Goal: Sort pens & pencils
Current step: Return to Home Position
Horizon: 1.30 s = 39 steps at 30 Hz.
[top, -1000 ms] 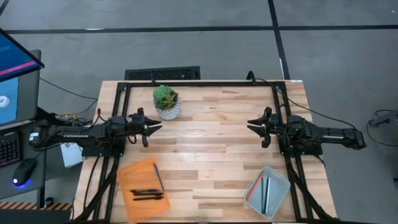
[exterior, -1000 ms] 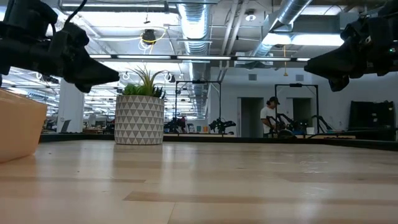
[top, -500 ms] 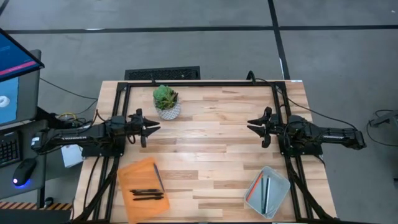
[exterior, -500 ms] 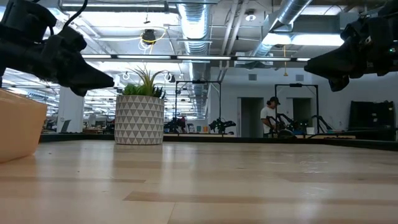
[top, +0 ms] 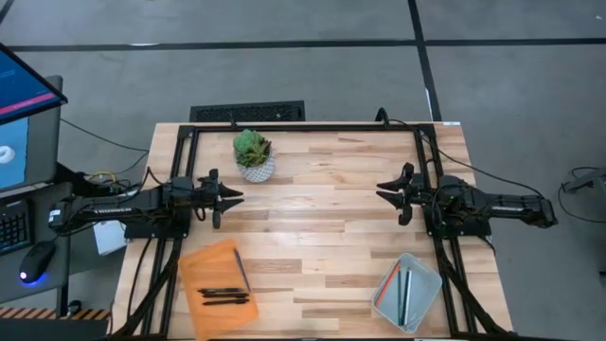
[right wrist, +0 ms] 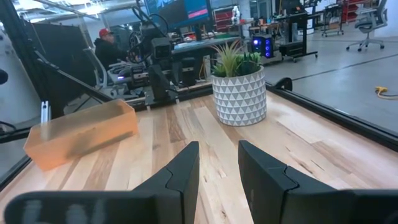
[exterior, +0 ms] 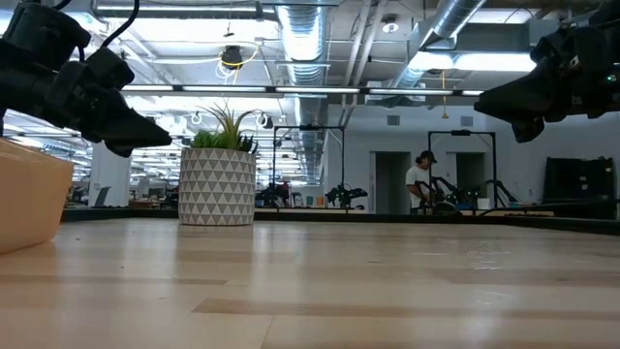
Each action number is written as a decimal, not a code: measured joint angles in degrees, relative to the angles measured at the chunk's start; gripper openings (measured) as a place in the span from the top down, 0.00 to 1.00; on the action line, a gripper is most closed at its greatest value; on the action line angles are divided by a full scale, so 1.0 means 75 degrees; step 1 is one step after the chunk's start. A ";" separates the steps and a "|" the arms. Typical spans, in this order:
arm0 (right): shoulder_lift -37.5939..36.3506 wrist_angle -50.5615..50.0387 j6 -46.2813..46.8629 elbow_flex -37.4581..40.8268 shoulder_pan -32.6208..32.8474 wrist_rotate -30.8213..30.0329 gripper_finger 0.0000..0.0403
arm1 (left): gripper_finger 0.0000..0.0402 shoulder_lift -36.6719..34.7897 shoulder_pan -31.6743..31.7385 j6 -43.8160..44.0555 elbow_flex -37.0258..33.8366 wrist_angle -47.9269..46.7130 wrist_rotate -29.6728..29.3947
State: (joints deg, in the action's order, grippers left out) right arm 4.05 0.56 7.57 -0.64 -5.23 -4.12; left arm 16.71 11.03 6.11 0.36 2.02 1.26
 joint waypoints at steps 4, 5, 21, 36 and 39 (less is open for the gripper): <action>0.0000 -0.0006 0.0000 0.0000 0.0000 0.0027 0.67 | 0.77 0.0000 0.0000 0.0169 0.0000 -0.0004 -0.0023; 0.0000 -0.0006 -0.0005 0.0000 0.0000 0.0026 0.67 | 0.77 0.0000 0.0000 0.0225 0.0000 -0.0008 -0.0045; 0.0009 -0.0029 -0.0396 0.0000 -0.0023 0.0172 0.67 | 0.77 0.0023 0.0000 0.0303 0.0000 -0.0020 -0.0076; 0.0009 -0.0062 -0.0411 0.0000 -0.0015 0.0350 0.67 | 0.77 0.0023 0.0000 0.0332 0.0000 -0.0022 -0.0076; 0.0009 -0.0096 -0.0409 0.0000 -0.0015 0.0550 0.67 | 0.77 0.0023 0.0000 0.0335 -0.0001 -0.0020 -0.0076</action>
State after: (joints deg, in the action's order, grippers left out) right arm 4.12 -0.16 4.50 -0.64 -5.34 0.01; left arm 16.88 11.03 8.62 0.35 1.87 0.69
